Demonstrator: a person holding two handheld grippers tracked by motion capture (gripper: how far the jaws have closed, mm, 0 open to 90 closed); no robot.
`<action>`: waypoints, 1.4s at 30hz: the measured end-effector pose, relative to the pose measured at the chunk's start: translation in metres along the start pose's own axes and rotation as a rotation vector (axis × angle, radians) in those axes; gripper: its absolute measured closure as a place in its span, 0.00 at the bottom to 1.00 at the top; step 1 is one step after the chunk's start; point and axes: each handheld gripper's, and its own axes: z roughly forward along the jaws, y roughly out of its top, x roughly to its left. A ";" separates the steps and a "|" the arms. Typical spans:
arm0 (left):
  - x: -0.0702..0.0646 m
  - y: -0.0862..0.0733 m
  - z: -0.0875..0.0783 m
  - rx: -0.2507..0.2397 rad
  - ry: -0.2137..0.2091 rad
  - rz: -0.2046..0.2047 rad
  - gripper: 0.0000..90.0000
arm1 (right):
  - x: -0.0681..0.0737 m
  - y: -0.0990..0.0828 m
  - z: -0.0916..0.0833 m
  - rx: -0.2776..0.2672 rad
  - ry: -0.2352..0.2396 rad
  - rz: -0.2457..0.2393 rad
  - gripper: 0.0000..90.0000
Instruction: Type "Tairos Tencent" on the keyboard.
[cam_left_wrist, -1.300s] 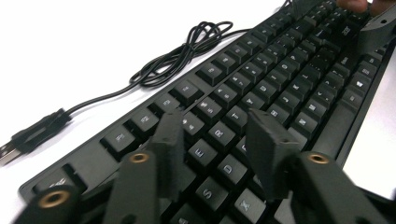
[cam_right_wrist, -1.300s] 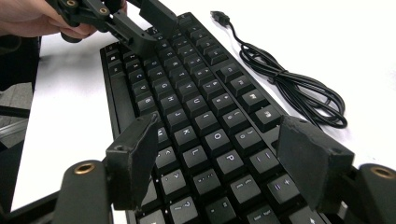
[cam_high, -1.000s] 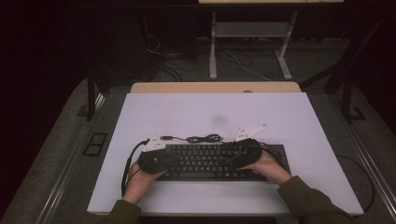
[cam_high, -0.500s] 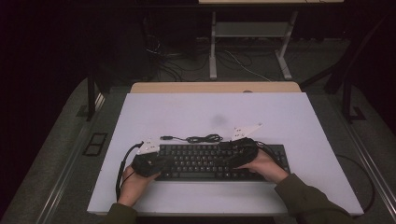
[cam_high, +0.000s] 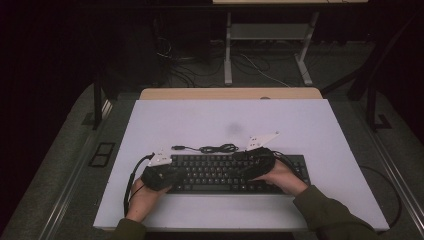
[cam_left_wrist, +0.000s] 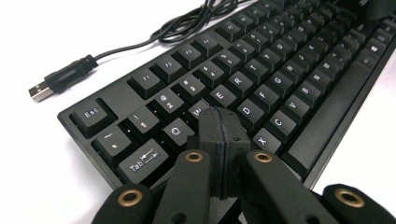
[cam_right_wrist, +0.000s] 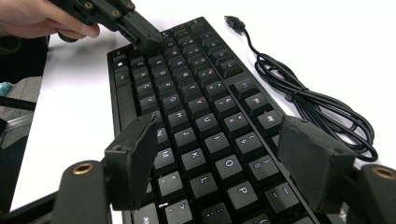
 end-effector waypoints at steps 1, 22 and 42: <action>0.000 0.000 0.000 0.006 0.000 0.005 0.99 | 0.000 0.000 0.000 0.001 0.000 0.003 0.32; 0.000 0.002 -0.003 -0.011 0.006 -0.004 0.99 | 0.000 0.000 -0.001 -0.005 -0.002 0.002 0.32; 0.000 0.008 -0.003 -0.040 -0.014 -0.007 0.99 | -0.001 -0.002 -0.005 -0.002 -0.019 0.012 0.31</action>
